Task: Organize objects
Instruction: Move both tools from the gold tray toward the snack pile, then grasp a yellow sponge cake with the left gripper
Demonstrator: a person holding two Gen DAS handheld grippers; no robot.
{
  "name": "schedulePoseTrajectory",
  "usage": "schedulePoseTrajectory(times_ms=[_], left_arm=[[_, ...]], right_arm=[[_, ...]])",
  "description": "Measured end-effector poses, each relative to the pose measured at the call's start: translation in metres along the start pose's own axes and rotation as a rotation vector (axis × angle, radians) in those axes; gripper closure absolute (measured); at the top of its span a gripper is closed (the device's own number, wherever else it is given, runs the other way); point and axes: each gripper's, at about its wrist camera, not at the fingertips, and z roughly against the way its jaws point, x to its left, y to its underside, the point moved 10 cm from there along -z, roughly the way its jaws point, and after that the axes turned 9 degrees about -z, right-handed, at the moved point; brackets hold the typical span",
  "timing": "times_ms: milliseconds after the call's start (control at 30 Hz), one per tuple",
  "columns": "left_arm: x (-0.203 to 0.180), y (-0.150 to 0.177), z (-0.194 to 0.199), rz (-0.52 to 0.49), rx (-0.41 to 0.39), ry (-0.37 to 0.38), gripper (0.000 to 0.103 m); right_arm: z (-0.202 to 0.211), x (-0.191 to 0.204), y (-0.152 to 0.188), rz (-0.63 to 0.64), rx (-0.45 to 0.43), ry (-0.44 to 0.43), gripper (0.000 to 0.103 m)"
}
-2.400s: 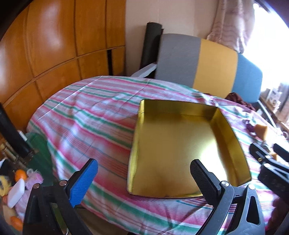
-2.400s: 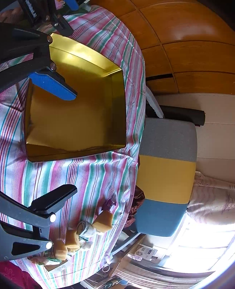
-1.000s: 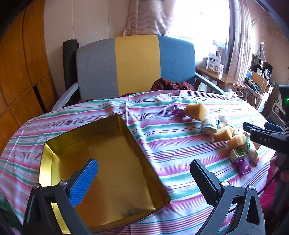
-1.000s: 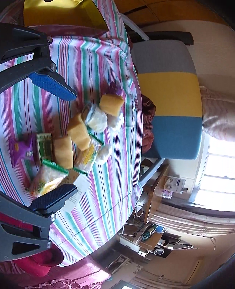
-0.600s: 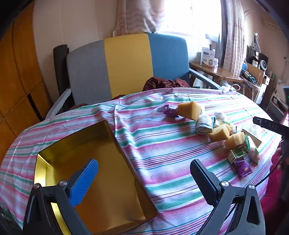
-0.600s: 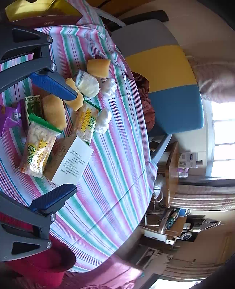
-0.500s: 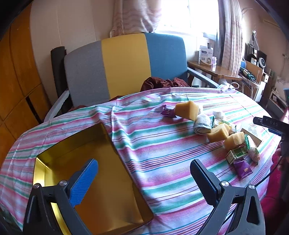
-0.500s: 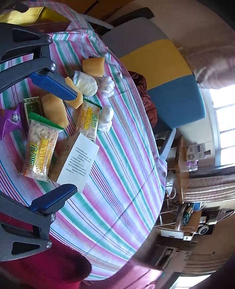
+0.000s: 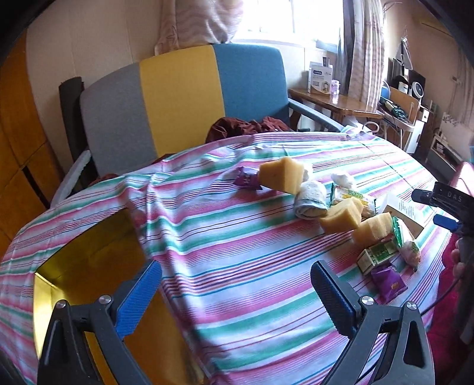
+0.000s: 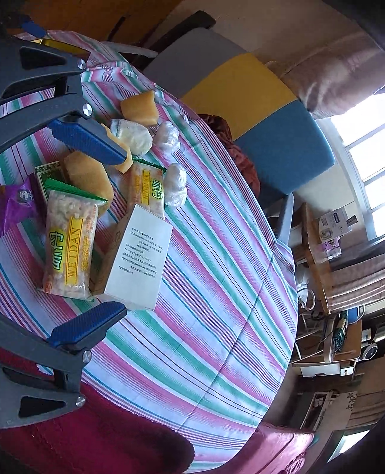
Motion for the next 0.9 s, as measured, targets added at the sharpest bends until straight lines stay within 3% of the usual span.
schedulePoseTrajectory(times_ms=[267, 500, 600, 900], left_arm=[[-0.009, -0.022, -0.037, 0.054, 0.048, 0.078, 0.005], [-0.004, -0.052, -0.074, 0.065, 0.080, 0.073, 0.011], [-0.011, -0.065, -0.093, 0.078, 0.108, 0.122, 0.011], [-0.029, -0.104, -0.155, 0.223, 0.177, 0.202, 0.006]], right_arm=[[-0.002, 0.002, 0.002, -0.005, 0.022, -0.020, 0.008], [-0.002, 0.005, 0.003, -0.010, 0.037, -0.054, 0.008], [-0.004, 0.007, 0.005, -0.012, 0.049, -0.066, 0.008], [-0.009, 0.012, 0.010, 0.000, 0.084, -0.085, 0.008]])
